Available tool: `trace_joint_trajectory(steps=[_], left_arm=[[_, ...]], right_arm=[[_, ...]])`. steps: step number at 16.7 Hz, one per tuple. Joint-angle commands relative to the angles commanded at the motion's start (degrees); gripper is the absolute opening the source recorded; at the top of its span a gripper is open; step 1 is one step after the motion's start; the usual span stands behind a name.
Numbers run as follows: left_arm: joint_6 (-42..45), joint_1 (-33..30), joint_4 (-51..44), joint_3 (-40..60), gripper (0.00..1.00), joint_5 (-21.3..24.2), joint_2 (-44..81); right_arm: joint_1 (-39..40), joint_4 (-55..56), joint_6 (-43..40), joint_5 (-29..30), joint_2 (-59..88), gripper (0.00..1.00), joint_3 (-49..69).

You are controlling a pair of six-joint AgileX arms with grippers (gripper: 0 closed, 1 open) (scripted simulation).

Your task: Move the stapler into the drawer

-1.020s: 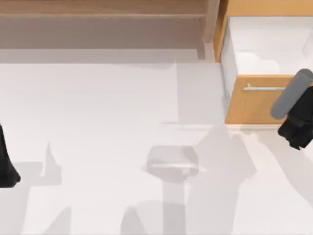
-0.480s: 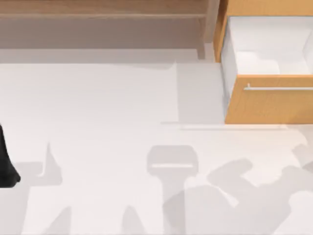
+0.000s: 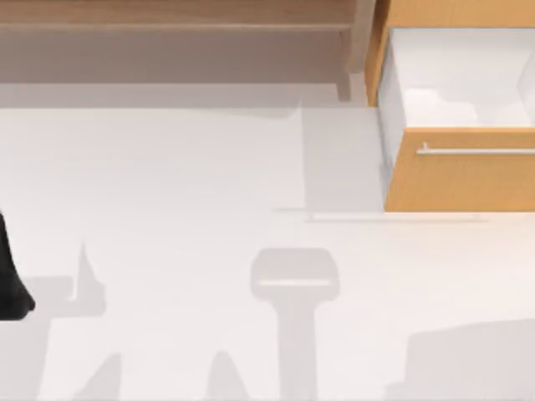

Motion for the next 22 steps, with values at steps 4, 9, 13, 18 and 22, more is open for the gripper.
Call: trace_joint_trajectory(steps=[4,9,13,18,22], left_arm=[[0.0,0.0,0.0,0.0,1.0,0.0,0.0],[0.0,0.0,0.0,0.0,1.0,0.0,0.0],[0.0,0.0,0.0,0.0,1.0,0.0,0.0],[0.0,0.0,0.0,0.0,1.0,0.0,0.0],[0.0,0.0,0.0,0.0,1.0,0.0,0.0]], right_arm=[[-0.8,-1.75,0.8,-0.59,0.52,1.0,0.23],[-0.64,-0.73,0.86,-0.56,0.84,1.0,-0.61],[-0.6,8.15,1.07,-0.6,4.81,1.0,-5.04],[-0.51,17.92,1.24,-0.61,9.62,1.0,-10.27],[-0.51,18.11,1.24,-0.61,9.75,1.0,-10.39]])
